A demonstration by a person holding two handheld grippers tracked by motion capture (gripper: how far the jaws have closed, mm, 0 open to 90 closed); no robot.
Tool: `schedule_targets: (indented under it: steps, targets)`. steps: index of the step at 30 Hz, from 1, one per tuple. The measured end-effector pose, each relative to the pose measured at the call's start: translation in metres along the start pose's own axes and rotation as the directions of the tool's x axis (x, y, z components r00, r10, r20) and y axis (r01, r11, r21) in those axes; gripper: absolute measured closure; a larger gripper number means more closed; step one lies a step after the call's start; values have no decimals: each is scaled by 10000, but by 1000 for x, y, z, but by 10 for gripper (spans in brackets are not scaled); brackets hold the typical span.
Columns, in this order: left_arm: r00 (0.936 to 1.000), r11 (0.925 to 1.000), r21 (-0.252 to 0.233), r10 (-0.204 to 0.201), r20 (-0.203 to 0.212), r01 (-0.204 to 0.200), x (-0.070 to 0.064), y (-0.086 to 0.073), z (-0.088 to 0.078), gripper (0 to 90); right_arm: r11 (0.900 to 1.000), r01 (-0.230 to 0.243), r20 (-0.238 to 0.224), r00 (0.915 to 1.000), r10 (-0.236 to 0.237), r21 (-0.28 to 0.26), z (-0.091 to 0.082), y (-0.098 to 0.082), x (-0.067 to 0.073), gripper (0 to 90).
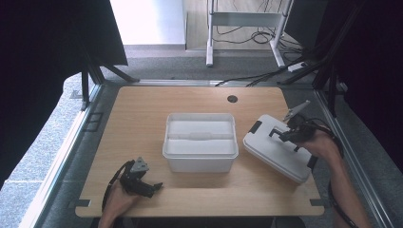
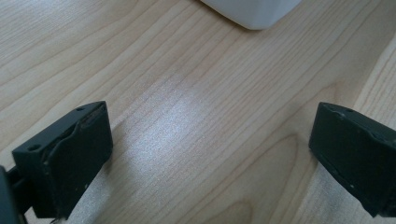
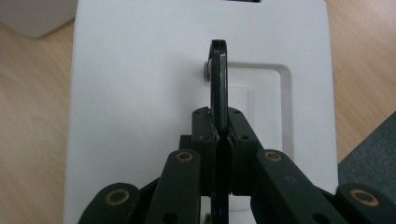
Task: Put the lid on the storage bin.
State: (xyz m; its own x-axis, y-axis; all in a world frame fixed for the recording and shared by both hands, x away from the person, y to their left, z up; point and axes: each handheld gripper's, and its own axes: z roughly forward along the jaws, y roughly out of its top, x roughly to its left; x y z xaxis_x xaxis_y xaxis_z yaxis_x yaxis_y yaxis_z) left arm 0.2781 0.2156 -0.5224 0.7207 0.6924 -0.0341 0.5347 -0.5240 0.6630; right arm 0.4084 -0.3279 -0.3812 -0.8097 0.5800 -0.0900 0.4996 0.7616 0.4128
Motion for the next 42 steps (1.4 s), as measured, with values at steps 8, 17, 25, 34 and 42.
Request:
schedule_targets:
  steps: [8,17,25,34,42]
  targets:
    - [10000,10000,-36,-56,1,56,0,0,0,0,9932,1069,-98,9942,-1075,-467,-53,19,4,840]
    - [10000,10000,-30,-56,13,56,0,0,0,0,9677,2267,-214,9729,-2303,-1099,-91,60,20,840]
    - [10000,10000,-31,-55,12,55,0,0,0,0,9336,3265,-840,9364,-3407,-1472,-79,109,47,840]
    - [10000,10000,-15,-31,11,31,0,0,0,0,8895,4261,-1404,8826,-4487,-1649,-47,167,83,839]
    - [10000,10000,-14,-14,28,14,0,0,0,0,8448,5030,-1758,8287,-5314,-1826,-22,213,117,839]
